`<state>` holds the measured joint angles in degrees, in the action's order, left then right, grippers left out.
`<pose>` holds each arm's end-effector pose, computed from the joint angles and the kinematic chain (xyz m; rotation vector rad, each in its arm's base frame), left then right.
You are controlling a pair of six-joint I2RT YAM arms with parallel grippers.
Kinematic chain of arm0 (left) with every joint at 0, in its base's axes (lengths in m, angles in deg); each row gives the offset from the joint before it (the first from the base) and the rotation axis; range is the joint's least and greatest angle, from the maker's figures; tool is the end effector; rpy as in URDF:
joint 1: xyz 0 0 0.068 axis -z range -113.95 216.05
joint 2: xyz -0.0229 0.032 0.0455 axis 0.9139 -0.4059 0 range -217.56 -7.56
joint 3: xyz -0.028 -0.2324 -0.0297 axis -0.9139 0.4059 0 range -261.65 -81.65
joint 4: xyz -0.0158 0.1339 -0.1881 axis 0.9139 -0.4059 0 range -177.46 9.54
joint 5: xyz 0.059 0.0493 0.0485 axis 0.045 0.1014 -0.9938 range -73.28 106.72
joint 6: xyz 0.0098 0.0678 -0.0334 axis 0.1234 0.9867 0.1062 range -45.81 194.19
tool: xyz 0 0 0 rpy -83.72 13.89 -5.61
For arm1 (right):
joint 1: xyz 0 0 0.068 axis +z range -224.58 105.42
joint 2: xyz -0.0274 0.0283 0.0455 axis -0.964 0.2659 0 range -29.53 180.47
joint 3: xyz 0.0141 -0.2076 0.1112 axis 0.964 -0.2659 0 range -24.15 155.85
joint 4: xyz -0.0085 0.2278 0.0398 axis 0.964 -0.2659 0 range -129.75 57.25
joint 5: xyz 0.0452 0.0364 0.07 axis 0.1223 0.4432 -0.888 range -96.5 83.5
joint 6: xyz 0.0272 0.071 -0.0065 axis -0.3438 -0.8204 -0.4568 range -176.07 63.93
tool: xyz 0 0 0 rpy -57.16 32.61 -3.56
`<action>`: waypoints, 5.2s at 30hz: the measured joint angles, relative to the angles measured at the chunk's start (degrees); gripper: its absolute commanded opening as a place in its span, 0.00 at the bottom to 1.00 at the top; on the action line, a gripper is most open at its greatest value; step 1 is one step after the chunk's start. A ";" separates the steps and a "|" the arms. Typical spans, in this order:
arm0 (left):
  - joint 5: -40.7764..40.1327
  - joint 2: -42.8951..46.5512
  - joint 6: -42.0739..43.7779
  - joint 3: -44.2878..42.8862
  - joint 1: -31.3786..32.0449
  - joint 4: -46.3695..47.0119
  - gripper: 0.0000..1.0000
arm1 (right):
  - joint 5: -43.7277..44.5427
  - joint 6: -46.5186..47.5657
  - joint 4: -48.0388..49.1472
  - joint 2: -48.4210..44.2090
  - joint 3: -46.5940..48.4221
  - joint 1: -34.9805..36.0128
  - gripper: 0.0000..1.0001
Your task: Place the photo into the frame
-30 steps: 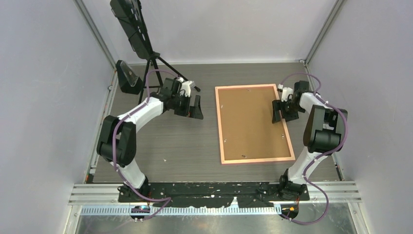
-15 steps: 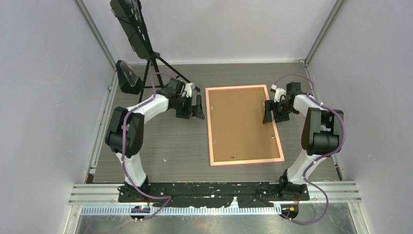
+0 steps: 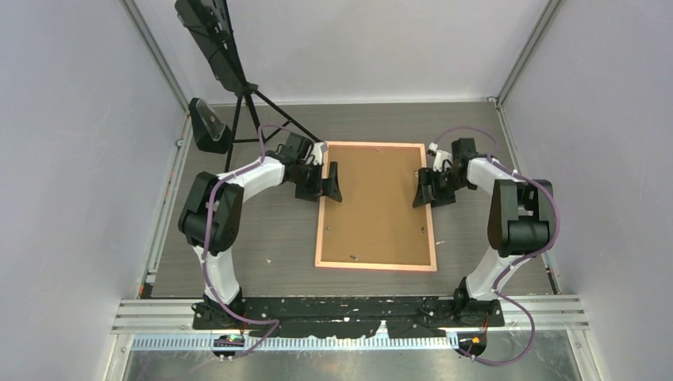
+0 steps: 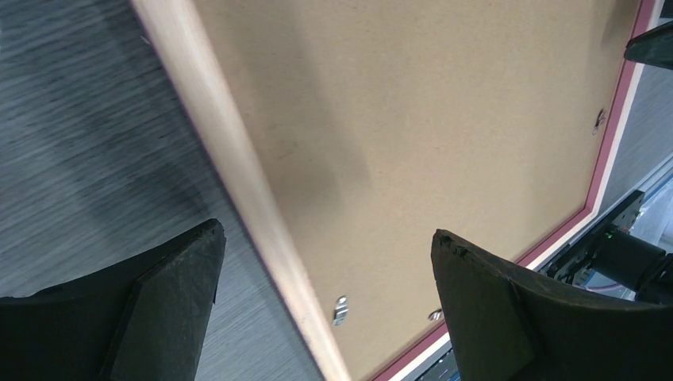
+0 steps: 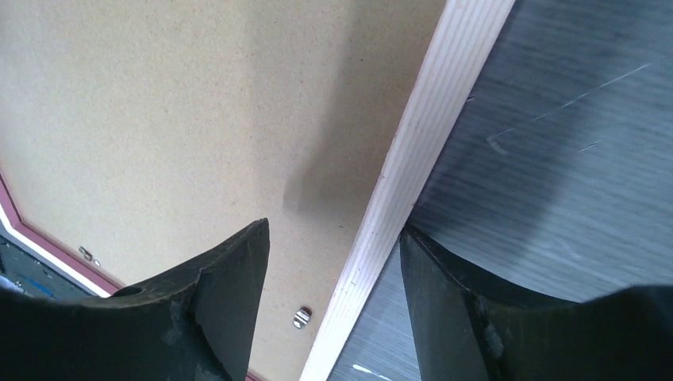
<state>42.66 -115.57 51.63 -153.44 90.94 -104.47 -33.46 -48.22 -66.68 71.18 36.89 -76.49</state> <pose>0.3168 -0.1781 0.1363 0.2216 2.7141 -0.8636 0.3018 0.0192 0.1194 -0.2376 2.7447 0.6237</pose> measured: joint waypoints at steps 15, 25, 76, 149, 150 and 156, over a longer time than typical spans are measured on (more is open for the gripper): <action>0.09 -0.46 0.28 1.36 1.88 0.59 0.99 | -0.07 -0.59 -0.92 -2.97 -3.34 1.42 0.66; -0.04 -0.22 0.59 1.57 3.61 0.66 0.99 | 1.84 0.44 -2.89 -5.90 -4.81 1.16 0.65; -8.50 2.21 6.69 2.64 4.72 -2.08 0.54 | 10.29 19.74 -9.79 -12.83 -6.71 5.18 0.73; -6.43 -0.48 1.86 2.16 4.28 -1.99 0.00 | 14.93 21.77 -11.32 -8.17 -7.58 7.82 0.66; -6.43 -0.48 1.86 2.16 4.28 -1.99 0.00 | 14.93 21.77 -11.34 -8.17 -7.58 7.87 0.66; -6.43 -0.48 1.75 2.16 4.28 -1.86 0.00 | 14.97 21.79 -11.39 -8.20 -7.58 7.96 0.63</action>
<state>36.23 -116.05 53.38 -151.28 95.22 -106.33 -18.49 -26.42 -78.07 62.98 29.30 -68.53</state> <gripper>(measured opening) 0.219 0.645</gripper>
